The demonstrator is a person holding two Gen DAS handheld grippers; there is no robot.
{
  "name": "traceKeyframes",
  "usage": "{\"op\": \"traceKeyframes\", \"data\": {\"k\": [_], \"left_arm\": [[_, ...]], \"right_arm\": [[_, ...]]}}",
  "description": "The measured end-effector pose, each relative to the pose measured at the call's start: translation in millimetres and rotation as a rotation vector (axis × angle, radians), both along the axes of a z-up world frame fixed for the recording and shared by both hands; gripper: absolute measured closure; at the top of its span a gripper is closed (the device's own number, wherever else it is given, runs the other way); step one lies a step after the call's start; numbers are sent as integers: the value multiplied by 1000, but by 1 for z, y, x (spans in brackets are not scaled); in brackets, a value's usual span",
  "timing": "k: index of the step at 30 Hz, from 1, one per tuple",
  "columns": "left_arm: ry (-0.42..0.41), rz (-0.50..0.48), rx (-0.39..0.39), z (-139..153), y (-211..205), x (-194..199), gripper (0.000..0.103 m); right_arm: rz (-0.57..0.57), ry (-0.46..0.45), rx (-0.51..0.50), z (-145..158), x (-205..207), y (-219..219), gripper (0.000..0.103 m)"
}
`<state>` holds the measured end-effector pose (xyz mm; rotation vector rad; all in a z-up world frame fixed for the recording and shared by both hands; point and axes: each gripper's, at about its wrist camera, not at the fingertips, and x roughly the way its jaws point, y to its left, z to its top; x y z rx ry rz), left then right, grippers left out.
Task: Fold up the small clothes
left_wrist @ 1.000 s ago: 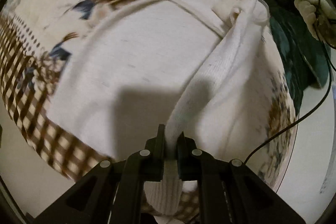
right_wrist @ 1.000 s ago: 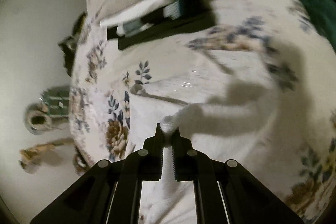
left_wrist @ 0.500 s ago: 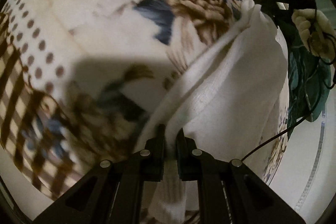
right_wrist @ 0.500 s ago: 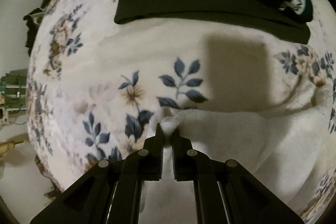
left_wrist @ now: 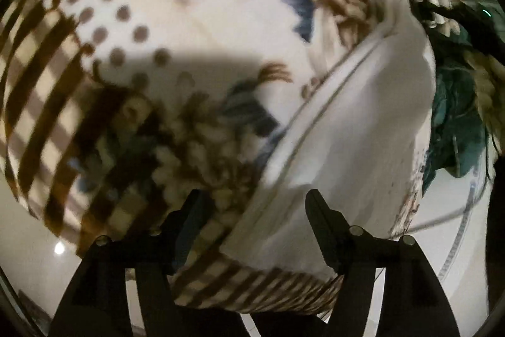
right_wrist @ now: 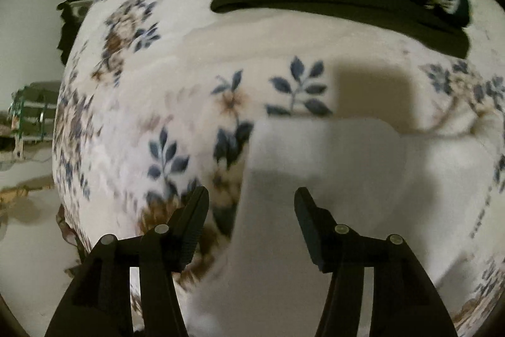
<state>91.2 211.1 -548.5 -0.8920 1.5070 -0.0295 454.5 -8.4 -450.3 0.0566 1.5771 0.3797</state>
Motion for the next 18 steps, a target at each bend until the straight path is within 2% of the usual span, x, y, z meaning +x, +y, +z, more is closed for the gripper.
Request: {"op": "traceKeyframes", "data": {"k": [4, 6, 10, 14, 17, 18], "left_arm": [[-93, -46, 56, 32, -1, 44, 39], [-153, -84, 57, 45, -9, 86, 39], [-285, -165, 39, 67, -44, 203, 39], [-331, -248, 58, 59, -76, 294, 39], [-284, -303, 86, 35, -107, 359, 39], [-277, -313, 94, 29, -111, 368, 48]], "right_arm": [[-72, -89, -36, 27, -32, -47, 44], [-155, -98, -44, 37, -40, -86, 44], [-326, -77, -60, 34, -43, -167, 43], [-470, -73, -78, 15, -34, -236, 43], [-560, -48, 16, -7, -23, -270, 43], [-582, -37, 58, -15, -19, -276, 43]]}}
